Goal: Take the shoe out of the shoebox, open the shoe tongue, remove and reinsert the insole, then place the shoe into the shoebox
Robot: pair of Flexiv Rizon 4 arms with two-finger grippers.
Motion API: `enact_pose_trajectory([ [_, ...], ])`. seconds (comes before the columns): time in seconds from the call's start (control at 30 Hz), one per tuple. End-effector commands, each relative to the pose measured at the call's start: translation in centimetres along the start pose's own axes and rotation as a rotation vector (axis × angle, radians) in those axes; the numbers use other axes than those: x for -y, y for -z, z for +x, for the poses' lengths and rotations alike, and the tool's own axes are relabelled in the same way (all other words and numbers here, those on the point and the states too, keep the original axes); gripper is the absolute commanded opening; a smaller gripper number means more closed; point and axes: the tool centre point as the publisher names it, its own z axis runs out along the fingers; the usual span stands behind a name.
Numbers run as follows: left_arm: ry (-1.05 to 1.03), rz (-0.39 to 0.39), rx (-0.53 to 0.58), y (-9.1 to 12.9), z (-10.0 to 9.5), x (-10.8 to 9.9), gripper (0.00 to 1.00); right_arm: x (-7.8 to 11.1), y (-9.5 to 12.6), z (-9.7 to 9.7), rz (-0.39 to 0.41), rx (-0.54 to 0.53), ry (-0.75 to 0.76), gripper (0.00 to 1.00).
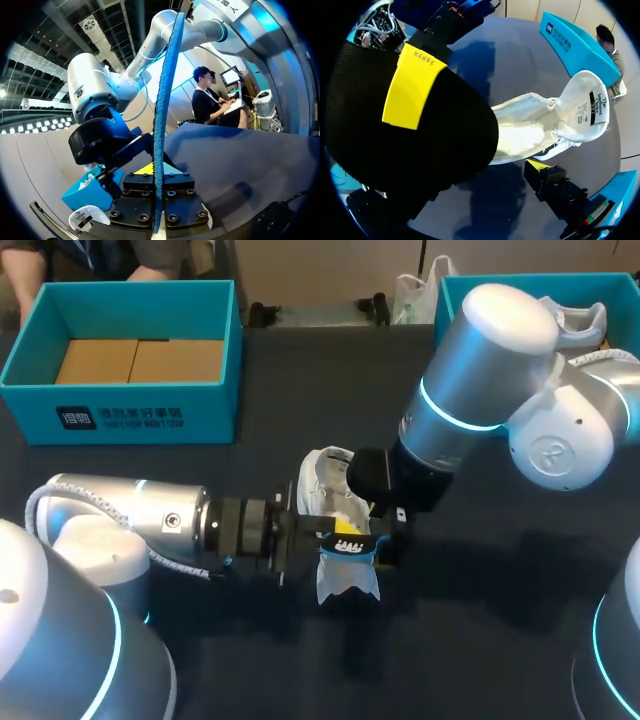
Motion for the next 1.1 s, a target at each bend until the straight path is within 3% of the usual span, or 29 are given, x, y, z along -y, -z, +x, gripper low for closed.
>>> enact_pose_trajectory([
  [0.03, 0.004, -0.001, 0.003, -0.7, 0.0, -0.3, 0.00, 0.0, -0.1, 0.1, 0.001, 0.003, 0.000, 1.00],
  [0.43, 0.050, -0.001, 0.022, -1.4, 0.3, -1.1, 0.00, 0.0, -0.1, 0.1, 0.001, 0.003, 0.000, 1.00],
  [1.1, 0.023, -0.021, 0.044, 0.2, 0.4, 0.2, 0.00, 0.0, -0.1, 0.1, 0.001, 0.003, 0.000, 1.00],
])
